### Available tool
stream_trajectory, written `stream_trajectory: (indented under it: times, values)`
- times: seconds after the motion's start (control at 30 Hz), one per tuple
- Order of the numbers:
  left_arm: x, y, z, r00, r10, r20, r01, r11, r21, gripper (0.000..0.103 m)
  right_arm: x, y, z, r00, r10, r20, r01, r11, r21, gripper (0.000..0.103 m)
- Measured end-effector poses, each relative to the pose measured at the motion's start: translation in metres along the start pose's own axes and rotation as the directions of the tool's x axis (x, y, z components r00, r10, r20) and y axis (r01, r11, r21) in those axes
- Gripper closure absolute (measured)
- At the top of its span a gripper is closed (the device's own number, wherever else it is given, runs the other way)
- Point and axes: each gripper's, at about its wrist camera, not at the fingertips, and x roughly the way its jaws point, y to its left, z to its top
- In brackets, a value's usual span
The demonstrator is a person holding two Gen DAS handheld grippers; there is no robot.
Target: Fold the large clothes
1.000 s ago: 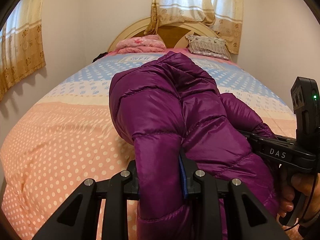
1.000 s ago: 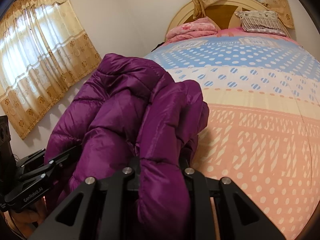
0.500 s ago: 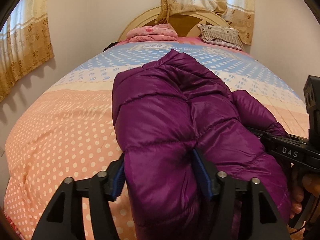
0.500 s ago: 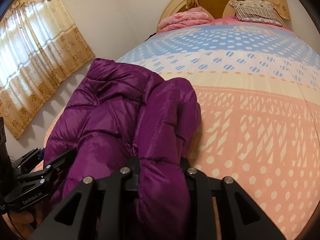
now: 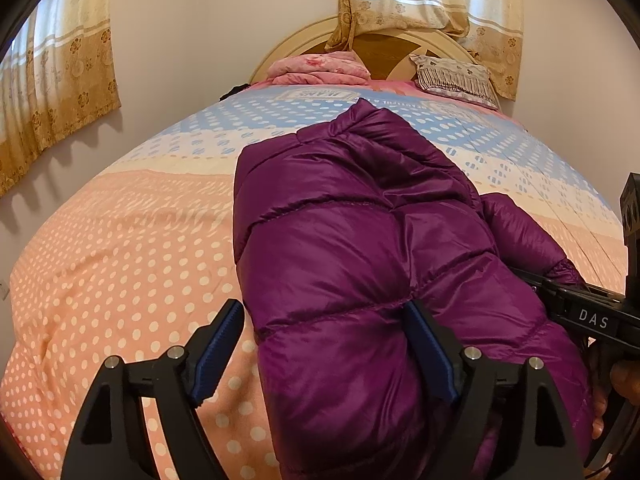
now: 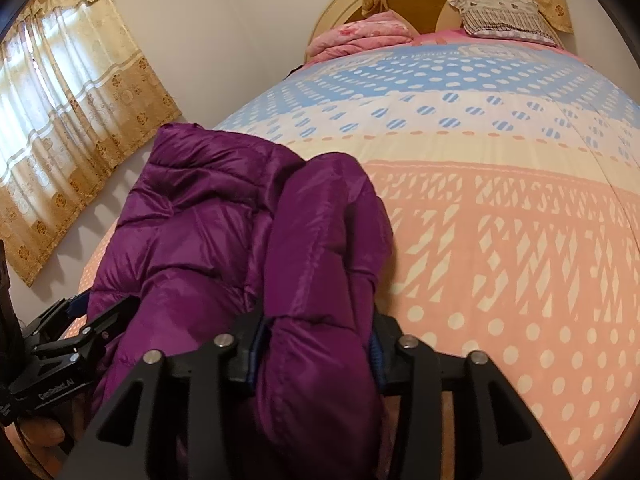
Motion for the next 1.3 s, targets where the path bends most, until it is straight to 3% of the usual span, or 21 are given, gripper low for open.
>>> stream_trajectory:
  times: [0.47, 0.63, 0.9, 1.07, 1.3]
  values:
    - [0.006, 0.006, -0.004, 1.000, 0.001, 0.015, 0.000, 1.000, -0.031, 0.015, 0.003, -0.006, 0.000, 0.999, -0.036, -0.006, 0.036, 0.999, 0.021, 0.036]
    - [-0.006, 0.000, -0.003, 0.998, 0.053, 0.014, -0.053, 0.998, -0.018, 0.015, -0.007, 0.001, 0.003, 0.997, -0.079, -0.001, 0.079, 0.997, 0.001, 0.034]
    - [-0.091, 0.011, 0.013, 0.986, 0.067, 0.153, -0.060, 0.997, -0.050, 0.015, -0.084, 0.033, 0.011, 0.980, -0.162, 0.114, 0.167, 0.985, -0.036, 0.025]
    - [-0.155, 0.014, 0.012, 0.964, 0.053, 0.260, -0.043, 0.998, -0.043, 0.015, -0.141, 0.072, 0.003, 0.965, -0.146, 0.220, 0.173, 0.979, -0.107, 0.015]
    - [-0.199, 0.017, 0.010, 0.940, 0.050, 0.339, -0.032, 0.998, -0.059, 0.015, -0.168, 0.103, -0.002, 0.954, -0.107, 0.280, 0.154, 0.976, -0.152, 0.014]
